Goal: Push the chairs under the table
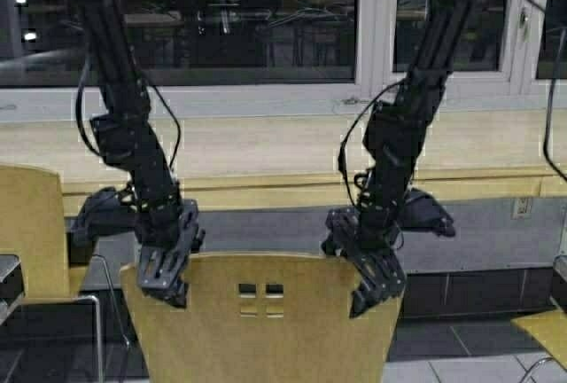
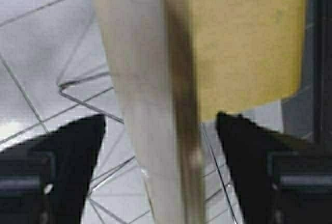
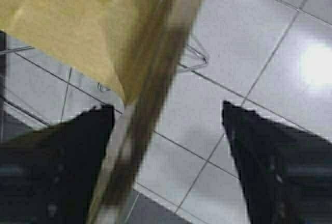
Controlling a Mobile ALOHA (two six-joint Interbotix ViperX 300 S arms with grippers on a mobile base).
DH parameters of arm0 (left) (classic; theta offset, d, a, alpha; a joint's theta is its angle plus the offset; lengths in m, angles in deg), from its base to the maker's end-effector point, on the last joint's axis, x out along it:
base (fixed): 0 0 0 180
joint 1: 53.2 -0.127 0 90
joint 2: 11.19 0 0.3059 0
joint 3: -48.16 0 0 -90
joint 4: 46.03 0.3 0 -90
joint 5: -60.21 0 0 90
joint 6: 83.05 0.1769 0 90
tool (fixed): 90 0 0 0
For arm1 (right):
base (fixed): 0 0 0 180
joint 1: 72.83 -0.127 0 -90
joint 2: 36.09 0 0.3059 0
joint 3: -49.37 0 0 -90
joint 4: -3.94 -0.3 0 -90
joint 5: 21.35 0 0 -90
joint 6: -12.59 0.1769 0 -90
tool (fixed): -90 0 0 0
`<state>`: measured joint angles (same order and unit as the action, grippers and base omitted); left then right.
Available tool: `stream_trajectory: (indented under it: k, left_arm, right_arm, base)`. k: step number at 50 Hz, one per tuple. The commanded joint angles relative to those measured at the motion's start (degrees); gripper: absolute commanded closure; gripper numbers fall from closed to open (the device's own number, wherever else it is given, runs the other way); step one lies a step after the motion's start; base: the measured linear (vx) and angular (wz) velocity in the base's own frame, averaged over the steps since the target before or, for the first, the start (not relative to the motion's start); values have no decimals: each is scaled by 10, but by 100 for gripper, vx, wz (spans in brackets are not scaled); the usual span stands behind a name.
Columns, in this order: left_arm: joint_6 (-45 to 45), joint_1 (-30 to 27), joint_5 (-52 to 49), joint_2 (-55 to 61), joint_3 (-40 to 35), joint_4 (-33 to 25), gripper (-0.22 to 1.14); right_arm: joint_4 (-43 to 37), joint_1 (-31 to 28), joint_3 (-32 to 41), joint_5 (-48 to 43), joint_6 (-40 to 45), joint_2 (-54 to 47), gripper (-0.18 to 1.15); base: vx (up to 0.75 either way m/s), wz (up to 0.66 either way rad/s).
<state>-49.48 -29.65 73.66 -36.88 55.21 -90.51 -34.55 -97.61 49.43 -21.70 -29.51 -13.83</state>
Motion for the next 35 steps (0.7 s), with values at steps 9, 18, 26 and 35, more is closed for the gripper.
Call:
stream_trajectory:
  k: [9, 18, 26, 35]
  left_arm:
    - [-1, -5, 1, 11, -32, 1, 2]
    - [-1, -5, 1, 11, -32, 1, 30]
    - [-1, -4, -4, 10, -32, 0, 51]
    - [0, -5, -4, 10, -38, 0, 52]
  right_arm:
    - [0, 4, 35, 1, -6, -14, 9]
    - [0, 4, 39, 1, -10, -18, 42]
    - [1, 4, 38, 1, -14, -18, 58]
    - [1, 4, 40, 1, -26, -11, 58]
  base:
    - [1, 0]
    - [3, -1]
    - [4, 1]
    - [3, -1]
